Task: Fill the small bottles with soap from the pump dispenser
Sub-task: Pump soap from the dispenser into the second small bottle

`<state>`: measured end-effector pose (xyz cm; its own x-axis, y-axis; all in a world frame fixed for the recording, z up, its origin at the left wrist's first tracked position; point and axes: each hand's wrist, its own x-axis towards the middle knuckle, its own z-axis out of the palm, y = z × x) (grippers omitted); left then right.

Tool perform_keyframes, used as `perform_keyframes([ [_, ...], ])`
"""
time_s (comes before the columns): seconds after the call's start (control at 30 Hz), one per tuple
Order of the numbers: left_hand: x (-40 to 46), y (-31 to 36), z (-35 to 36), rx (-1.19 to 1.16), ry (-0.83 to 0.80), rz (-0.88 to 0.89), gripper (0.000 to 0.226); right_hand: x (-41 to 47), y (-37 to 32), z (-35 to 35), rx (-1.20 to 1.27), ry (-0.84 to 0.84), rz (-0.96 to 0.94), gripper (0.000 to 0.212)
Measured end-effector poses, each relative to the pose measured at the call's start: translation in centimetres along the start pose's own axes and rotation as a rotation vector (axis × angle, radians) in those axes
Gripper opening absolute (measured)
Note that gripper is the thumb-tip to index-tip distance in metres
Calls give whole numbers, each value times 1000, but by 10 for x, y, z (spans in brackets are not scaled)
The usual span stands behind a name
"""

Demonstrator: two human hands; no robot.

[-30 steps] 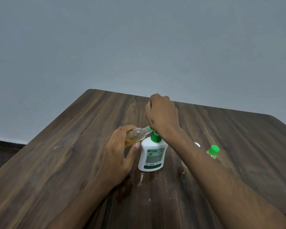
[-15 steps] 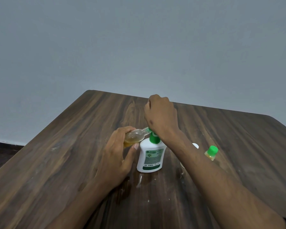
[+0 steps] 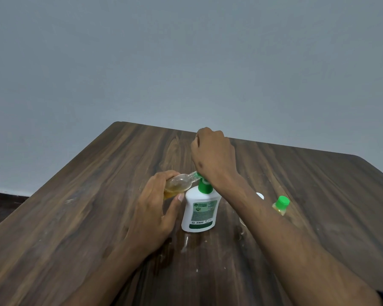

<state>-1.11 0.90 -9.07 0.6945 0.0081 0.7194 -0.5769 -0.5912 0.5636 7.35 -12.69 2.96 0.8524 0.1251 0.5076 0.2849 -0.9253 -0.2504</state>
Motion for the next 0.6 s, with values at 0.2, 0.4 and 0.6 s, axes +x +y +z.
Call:
perform_keyframes([
  [0.2, -1, 0, 0, -4, -5, -1, 33, 0, 0, 0, -13, -22, 9, 22],
  [0.4, -1, 0, -1, -8, -2, -5, 33, 1, 1, 1, 0, -39, 20, 23],
  [0.6, 0, -1, 0, -9, -6, -8, 33, 0, 2, 3, 8, -31, 36, 24],
])
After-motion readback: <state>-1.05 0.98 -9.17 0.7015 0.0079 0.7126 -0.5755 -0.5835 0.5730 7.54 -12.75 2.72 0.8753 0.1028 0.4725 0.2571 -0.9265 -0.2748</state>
